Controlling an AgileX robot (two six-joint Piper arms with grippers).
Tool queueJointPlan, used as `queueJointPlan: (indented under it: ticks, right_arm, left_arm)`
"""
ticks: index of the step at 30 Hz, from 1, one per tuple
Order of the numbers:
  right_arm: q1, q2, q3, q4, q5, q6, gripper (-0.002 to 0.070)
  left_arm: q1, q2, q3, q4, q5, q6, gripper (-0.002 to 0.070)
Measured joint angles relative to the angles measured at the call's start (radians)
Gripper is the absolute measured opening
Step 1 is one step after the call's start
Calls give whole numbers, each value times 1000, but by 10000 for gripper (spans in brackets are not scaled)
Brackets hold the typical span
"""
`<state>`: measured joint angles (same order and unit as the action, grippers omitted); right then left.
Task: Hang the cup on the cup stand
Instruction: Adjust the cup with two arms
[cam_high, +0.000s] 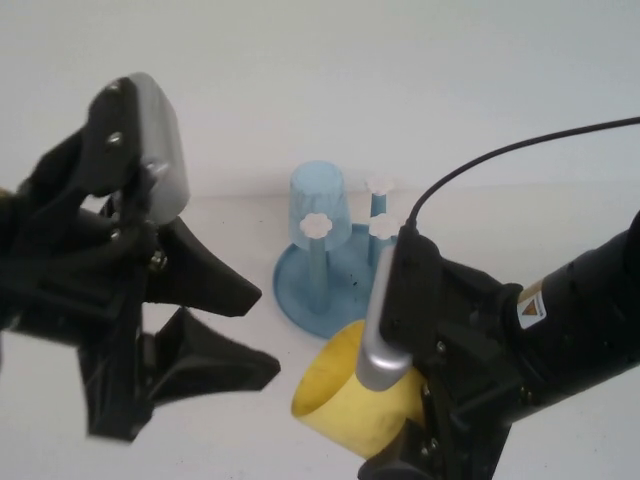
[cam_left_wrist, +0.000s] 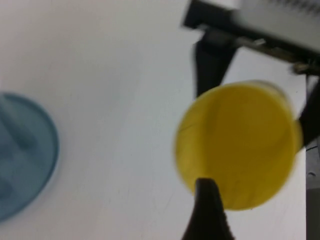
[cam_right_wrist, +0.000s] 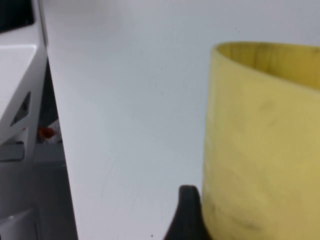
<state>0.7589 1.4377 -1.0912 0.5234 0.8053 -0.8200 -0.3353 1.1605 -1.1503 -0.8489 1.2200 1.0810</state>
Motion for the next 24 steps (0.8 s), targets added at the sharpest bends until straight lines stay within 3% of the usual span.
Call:
queueJointPlan:
  ticks: [6, 24]
  right_arm:
    - [0, 0, -71, 36, 39, 10, 566]
    - [0, 0, -190, 141, 200, -72, 566]
  left_arm:
    - [-62, -89, 3, 17, 7, 19, 461]
    - [-68, -20, 29, -94, 3, 97, 461]
